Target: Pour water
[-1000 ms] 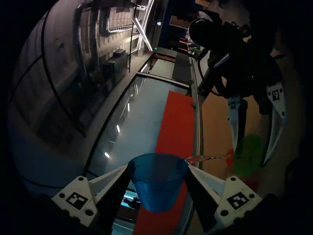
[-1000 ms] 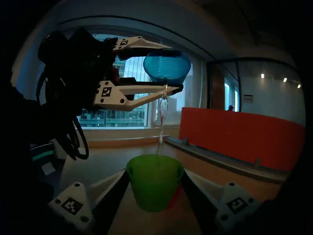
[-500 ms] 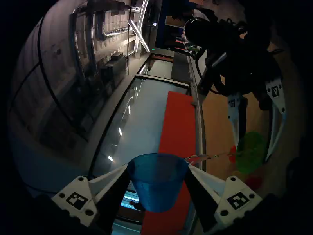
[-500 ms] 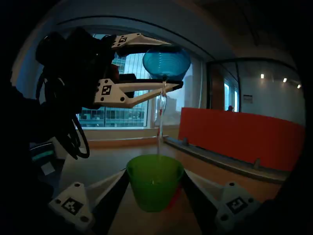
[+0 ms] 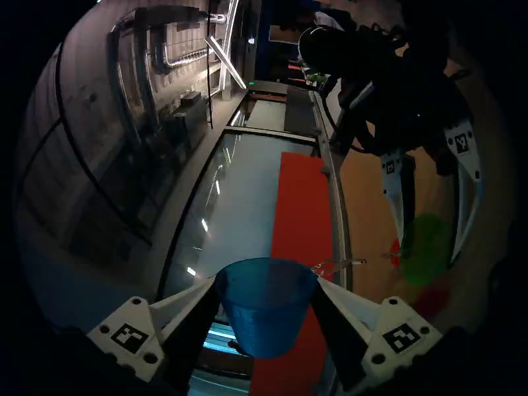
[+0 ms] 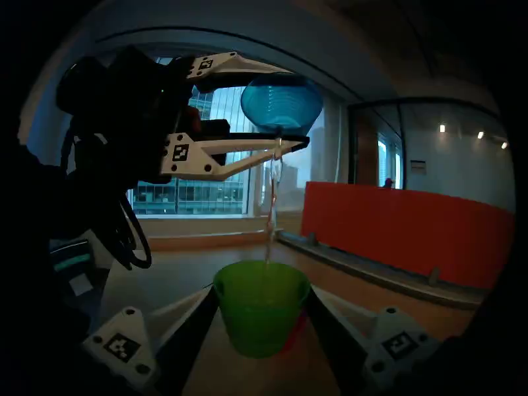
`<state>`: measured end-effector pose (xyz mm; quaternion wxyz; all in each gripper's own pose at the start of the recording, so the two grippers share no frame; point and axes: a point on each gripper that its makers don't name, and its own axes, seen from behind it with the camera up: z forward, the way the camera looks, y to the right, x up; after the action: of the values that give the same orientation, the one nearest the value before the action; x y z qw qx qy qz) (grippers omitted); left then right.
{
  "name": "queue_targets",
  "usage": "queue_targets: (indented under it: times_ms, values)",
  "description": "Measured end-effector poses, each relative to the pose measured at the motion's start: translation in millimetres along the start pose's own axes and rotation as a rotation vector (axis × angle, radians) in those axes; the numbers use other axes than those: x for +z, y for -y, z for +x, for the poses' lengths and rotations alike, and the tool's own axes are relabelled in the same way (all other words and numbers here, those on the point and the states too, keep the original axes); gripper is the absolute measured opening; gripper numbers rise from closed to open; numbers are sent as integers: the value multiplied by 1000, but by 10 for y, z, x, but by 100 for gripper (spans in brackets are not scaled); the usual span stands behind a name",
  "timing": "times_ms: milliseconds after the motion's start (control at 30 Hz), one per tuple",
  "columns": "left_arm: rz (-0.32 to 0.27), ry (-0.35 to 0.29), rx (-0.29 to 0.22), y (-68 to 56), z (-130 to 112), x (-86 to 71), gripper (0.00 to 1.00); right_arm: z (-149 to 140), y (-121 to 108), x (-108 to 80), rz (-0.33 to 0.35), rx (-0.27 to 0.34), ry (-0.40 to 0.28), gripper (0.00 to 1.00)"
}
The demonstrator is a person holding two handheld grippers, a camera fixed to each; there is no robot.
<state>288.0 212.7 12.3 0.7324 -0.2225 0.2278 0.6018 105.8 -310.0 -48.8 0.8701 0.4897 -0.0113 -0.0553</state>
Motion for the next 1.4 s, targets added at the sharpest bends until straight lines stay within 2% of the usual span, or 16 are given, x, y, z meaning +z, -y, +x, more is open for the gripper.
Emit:
queue_targets:
  times_ms: [267, 633, 1400]
  values:
    - [5, -3, 29, 54, 17, 1, 87, 17, -7, 3, -2, -1, -1, 91]
    - [4, -6, 74, 42, 46, 31, 87, 26, -16, 8, -5, -3, -4, 91]
    - [17, -12, 213, 106, 191, -25, 87, 70, -45, 10, -13, -2, -12, 91]
